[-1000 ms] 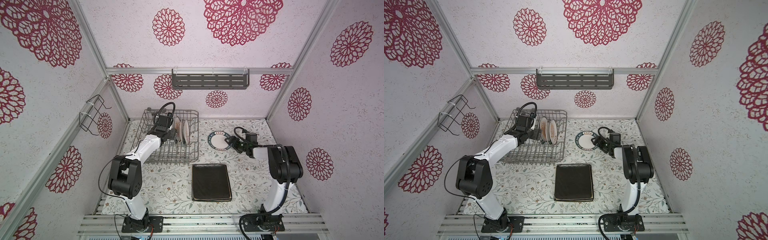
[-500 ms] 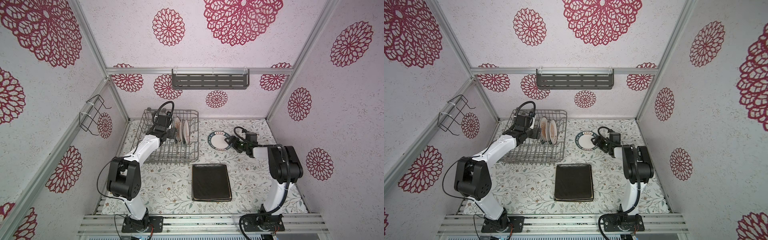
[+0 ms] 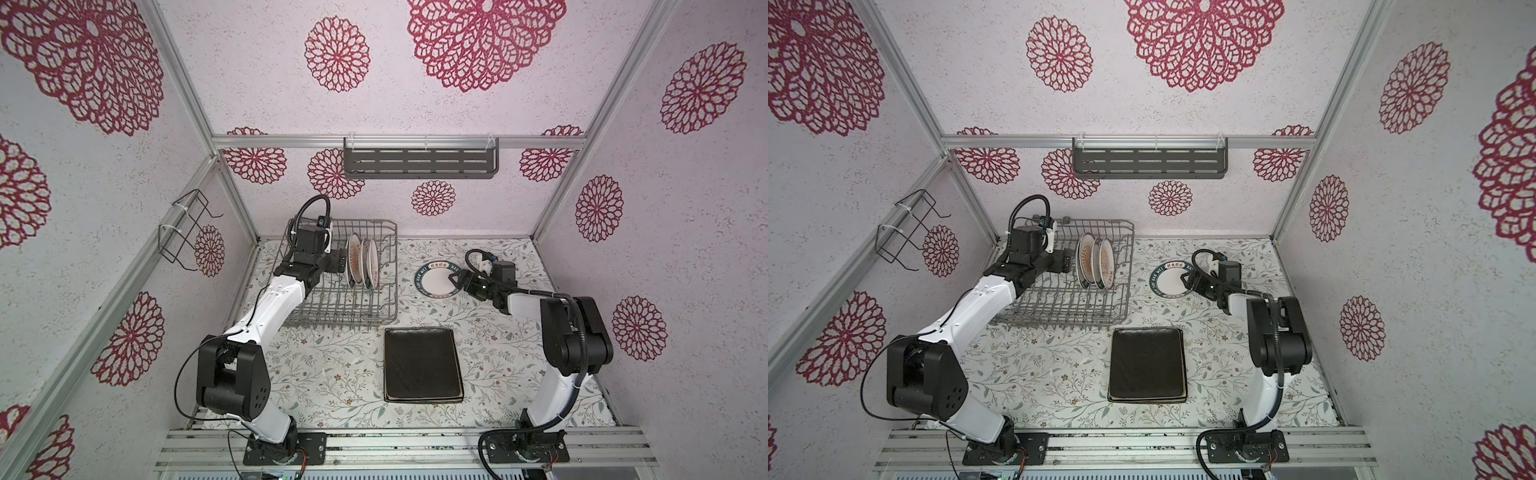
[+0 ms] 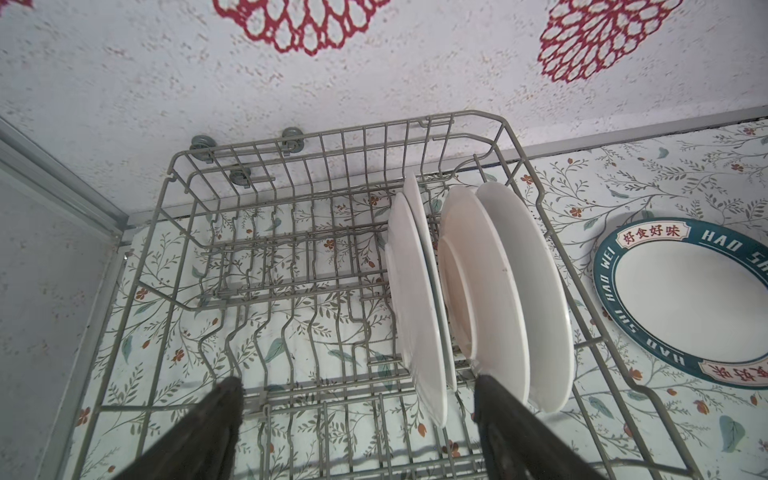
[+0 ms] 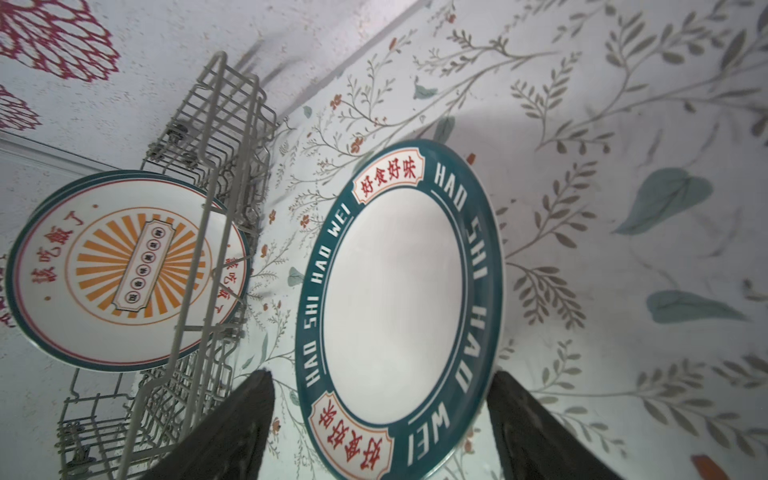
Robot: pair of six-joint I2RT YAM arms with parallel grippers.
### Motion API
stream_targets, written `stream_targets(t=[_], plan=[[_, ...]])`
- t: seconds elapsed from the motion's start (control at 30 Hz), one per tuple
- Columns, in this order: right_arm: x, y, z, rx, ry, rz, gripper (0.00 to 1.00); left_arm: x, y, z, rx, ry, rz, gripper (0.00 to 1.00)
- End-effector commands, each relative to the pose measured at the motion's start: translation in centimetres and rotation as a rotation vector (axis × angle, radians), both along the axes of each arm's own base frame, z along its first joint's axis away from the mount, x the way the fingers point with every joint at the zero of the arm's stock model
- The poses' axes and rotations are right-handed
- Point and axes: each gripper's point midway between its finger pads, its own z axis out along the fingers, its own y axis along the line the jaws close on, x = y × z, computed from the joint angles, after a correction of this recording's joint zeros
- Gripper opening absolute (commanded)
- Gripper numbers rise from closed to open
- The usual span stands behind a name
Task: Unload the plates from the dish rack
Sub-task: 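Move the left gripper along the rack to the nearest sunburst plate rim, then close the left gripper on the sunburst plate rim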
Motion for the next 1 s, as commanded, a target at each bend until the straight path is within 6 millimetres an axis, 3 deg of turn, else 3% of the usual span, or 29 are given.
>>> stream_targets(t=[0.0,0.3,0.57,0.73,0.77,0.8,0.9,0.97], plan=[[1.1,0.5,5.1,-0.057,-0.146,0.029,0.83,1.4,-0.3,1.2,-0.027,-0.040,0.005,0.89],[1.2,0.4,6.1,-0.068,-0.157,0.023,0.82,5.4,-1.6,4.7,-0.054,-0.132,-0.013,0.87],[1.3,0.5,6.4,-0.081,-0.161,0.036,0.82,8.2,-3.0,3.8,-0.013,-0.099,-0.063,0.82],[1.3,0.5,6.5,-0.095,-0.159,0.048,0.81,8.9,-4.2,3.5,0.028,-0.072,-0.110,0.71],[1.4,0.6,6.5,-0.096,-0.157,0.049,0.81,8.8,-4.4,3.8,0.038,-0.069,-0.117,0.68],[1.4,0.6,6.6,-0.095,-0.157,0.050,0.80,9.3,-4.8,2.2,0.051,-0.033,-0.131,0.62],[1.4,0.7,6.8,-0.094,-0.164,0.055,0.79,9.3,-5.1,2.1,0.064,0.004,-0.134,0.46],[1.4,0.8,7.0,-0.092,-0.165,0.058,0.79,9.2,-4.7,2.1,0.061,0.021,-0.107,0.43]])
